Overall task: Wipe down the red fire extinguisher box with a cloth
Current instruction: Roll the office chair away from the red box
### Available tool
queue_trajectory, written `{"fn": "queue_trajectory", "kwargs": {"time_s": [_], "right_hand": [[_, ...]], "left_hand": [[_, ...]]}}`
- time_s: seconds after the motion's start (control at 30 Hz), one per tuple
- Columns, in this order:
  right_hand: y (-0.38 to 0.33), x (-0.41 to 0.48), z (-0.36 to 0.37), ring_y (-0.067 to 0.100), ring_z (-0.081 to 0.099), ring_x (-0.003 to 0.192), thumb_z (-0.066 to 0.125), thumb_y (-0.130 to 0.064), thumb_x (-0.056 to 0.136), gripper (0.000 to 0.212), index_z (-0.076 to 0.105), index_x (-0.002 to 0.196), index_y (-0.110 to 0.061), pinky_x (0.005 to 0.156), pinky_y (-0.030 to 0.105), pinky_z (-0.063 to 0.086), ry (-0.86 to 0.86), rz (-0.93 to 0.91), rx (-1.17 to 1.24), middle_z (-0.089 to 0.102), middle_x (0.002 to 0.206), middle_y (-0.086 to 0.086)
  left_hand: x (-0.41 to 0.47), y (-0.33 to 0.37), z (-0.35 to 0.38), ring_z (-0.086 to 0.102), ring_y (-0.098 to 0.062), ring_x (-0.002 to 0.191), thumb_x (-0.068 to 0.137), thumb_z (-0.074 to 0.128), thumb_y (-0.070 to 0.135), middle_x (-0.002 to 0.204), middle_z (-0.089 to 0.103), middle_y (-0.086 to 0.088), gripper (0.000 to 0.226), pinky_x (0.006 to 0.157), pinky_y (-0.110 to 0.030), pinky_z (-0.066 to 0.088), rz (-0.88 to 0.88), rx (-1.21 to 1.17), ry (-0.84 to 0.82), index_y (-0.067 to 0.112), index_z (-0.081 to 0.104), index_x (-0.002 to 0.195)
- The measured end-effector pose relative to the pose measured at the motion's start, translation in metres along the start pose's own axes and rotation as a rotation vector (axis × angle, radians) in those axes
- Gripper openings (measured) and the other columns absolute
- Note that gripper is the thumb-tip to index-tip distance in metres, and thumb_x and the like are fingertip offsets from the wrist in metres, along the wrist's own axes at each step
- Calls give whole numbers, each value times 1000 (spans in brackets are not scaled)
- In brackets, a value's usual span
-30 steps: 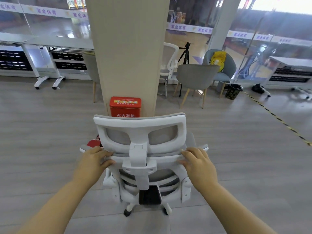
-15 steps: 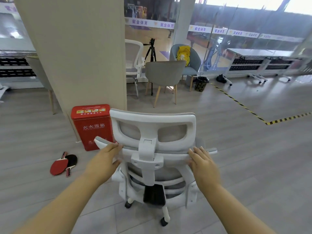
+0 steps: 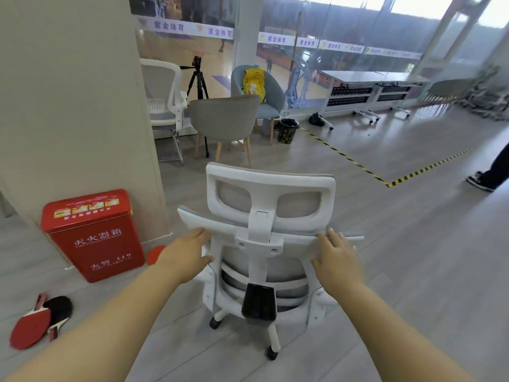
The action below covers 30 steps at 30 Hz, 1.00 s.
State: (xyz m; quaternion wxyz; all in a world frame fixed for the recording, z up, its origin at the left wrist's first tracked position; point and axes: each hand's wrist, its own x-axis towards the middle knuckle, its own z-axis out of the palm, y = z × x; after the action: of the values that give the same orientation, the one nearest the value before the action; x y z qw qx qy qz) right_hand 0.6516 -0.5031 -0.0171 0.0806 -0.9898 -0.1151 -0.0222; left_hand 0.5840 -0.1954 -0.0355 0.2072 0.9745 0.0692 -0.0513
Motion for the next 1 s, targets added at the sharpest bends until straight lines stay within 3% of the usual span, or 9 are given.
{"fn": "queue_trajectory", "kwargs": {"time_s": [0.07,0.17,0.3,0.5,0.73,1.0], "right_hand": [[-6,0,-5,30,35,134,58,-26,91,43,50,131,-11,110,51,31,55,8,30,45,141,8],[-21,-5,-3,28,49,119,60,-29,90,39,58,123,-8,99,41,44,117,-45,48,57,126,9],[-51,-6,7,21,47,119,52,-34,95,37,54,127,-16,96,31,42,6,-78,94,54,128,1],[-108,7,35,18,51,113,50,-35,95,34,54,126,-21,89,28,43,-169,-189,144,56,124,-2],[-184,51,73,20,53,112,47,-34,96,35,51,128,-21,89,29,43,-415,-363,128,55,127,0],[-263,121,106,19,50,117,47,-40,94,36,52,127,-28,93,34,45,-536,-583,100,55,129,-4]], "left_hand": [[5,-7,3,31,-17,138,89,55,36,155,23,6,66,108,-34,35,-19,-19,-25,27,25,147],[-1,-24,11,40,-18,132,88,57,39,147,38,4,58,106,-33,36,-63,-22,-31,25,37,141],[-24,-54,16,44,-17,127,89,58,37,140,45,2,49,103,-29,36,-152,-73,-59,23,46,134],[-61,-104,12,47,-16,125,90,59,34,136,51,1,44,101,-24,33,-285,-131,-50,20,51,131],[-88,-152,2,50,-14,120,91,55,40,131,54,3,42,97,-26,39,-517,-146,-12,22,52,129],[-91,-202,-7,56,-13,109,89,58,38,123,58,4,37,87,-24,42,-793,-222,85,23,56,122]]}}
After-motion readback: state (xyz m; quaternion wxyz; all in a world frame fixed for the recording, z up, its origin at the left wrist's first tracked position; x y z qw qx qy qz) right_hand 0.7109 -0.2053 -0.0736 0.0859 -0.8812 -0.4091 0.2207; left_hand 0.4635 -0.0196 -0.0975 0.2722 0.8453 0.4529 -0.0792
